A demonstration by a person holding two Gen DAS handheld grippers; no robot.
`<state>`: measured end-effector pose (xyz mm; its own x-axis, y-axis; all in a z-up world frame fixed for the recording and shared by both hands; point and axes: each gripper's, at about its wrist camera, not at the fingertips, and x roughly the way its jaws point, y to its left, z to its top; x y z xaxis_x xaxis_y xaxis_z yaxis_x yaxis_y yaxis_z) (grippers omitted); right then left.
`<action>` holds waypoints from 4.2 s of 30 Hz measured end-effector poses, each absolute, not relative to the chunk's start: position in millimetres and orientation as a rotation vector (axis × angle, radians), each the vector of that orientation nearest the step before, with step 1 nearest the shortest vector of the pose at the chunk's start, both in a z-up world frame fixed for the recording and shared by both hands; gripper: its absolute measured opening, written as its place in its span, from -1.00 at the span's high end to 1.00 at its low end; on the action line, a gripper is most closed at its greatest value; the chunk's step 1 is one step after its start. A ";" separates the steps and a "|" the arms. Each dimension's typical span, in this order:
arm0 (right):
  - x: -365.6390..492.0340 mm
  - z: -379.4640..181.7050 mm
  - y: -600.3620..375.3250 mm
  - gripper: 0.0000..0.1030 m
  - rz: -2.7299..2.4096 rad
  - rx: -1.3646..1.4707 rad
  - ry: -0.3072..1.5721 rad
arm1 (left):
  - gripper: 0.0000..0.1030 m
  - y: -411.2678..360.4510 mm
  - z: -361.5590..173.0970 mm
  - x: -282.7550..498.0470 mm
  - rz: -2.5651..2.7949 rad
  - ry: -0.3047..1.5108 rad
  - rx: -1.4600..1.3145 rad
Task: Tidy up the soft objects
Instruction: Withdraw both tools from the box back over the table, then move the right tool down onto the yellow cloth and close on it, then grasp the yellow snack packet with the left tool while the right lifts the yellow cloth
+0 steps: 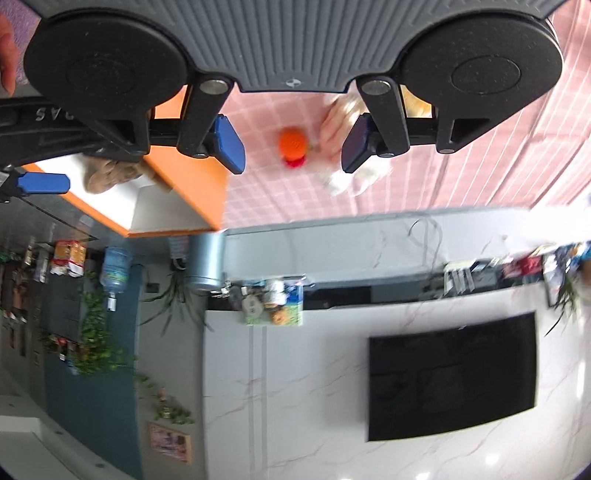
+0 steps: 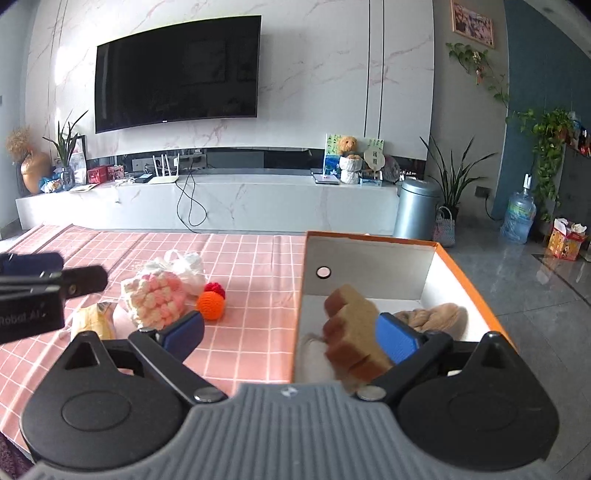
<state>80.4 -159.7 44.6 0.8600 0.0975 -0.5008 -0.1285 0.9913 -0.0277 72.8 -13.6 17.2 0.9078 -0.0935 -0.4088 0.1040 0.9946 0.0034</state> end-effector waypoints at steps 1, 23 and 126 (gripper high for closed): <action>78.5 42.4 -155.6 -0.89 0.122 -0.057 0.526 | -0.38 -8.3 13.7 70.3 -0.088 0.429 0.009; 63.8 -23.4 -76.8 -0.89 0.314 -0.102 0.617 | -0.26 77.1 -56.9 29.8 0.077 0.562 -0.152; 165.6 -91.8 -14.3 0.93 0.479 -0.201 0.722 | 0.00 105.5 -87.9 135.0 0.226 0.715 -0.314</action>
<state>165.6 -14.3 -91.8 0.6489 0.3503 -0.6754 -0.4862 0.8737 -0.0139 135.0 105.5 -87.9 0.7336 0.0960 -0.6727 -0.3085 0.9291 -0.2039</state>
